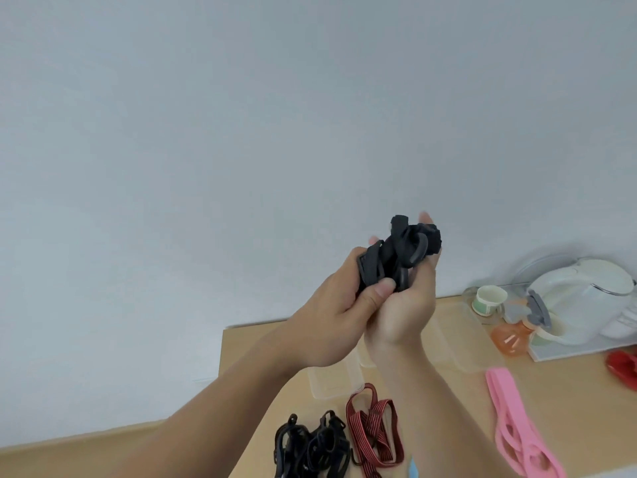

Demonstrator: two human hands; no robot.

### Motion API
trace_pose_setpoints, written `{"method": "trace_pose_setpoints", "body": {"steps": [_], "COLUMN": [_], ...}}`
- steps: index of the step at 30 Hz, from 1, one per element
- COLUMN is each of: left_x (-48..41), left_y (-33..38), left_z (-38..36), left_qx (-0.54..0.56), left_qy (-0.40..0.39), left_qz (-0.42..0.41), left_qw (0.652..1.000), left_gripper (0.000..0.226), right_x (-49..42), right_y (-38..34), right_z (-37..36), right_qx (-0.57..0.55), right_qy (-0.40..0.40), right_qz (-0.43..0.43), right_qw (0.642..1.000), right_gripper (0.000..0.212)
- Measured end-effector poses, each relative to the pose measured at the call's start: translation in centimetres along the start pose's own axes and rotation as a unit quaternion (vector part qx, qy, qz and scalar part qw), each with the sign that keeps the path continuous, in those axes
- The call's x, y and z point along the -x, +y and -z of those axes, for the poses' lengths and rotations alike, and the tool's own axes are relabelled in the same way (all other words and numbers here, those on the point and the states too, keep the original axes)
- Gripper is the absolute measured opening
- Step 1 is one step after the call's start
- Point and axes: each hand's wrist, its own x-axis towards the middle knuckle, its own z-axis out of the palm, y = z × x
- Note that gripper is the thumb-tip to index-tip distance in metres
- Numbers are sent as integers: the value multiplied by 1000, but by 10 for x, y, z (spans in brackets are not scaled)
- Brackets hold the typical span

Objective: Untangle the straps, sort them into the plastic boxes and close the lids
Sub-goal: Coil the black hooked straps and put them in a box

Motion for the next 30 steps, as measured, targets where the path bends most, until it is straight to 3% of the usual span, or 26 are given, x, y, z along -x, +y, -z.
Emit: {"method": "trace_pose_setpoints", "body": {"steps": [3, 6, 8, 13, 17, 19, 21, 24, 27, 30], "left_x": [11, 23, 28, 39, 46, 49, 51, 56, 58, 61], "left_y": [-6, -12, -15, -15, -14, -16, -20, -21, -21, -22], "left_z": [7, 10, 15, 33, 49, 56, 63, 70, 76, 77], "left_qx": [42, 74, 63, -21, -78, -76, -37, 4, 1, 13], "left_qy": [-33, -33, -49, -69, -88, -110, -131, -151, -161, -177], "left_qz": [-6, -8, -19, -39, -34, -26, -14, 4, 10, 21], "left_qw": [999, 997, 997, 997, 992, 991, 991, 989, 987, 984], "left_gripper": [5, 8, 13, 19, 34, 28, 9, 16, 22, 13], "right_x": [0, 2, 10, 25, 29, 32, 34, 34, 33, 29], "right_y": [-11, -19, -16, 4, 17, 17, 14, 9, 8, 3], "right_z": [-4, -8, -12, -19, -17, -15, -11, -9, -8, -7], "right_qx": [0, 89, 127, 177, 252, 268, 263, 250, 223, 182], "right_qy": [-26, -81, -101, -64, -45, -56, -82, -109, -135, -167], "right_qz": [56, 60, 75, 155, 200, 174, 131, 64, -1, -64], "right_qw": [998, 991, 984, 970, 946, 946, 952, 960, 965, 967], "right_gripper": [52, 79, 79, 64, 77, 76, 58, 36, 37, 50]}}
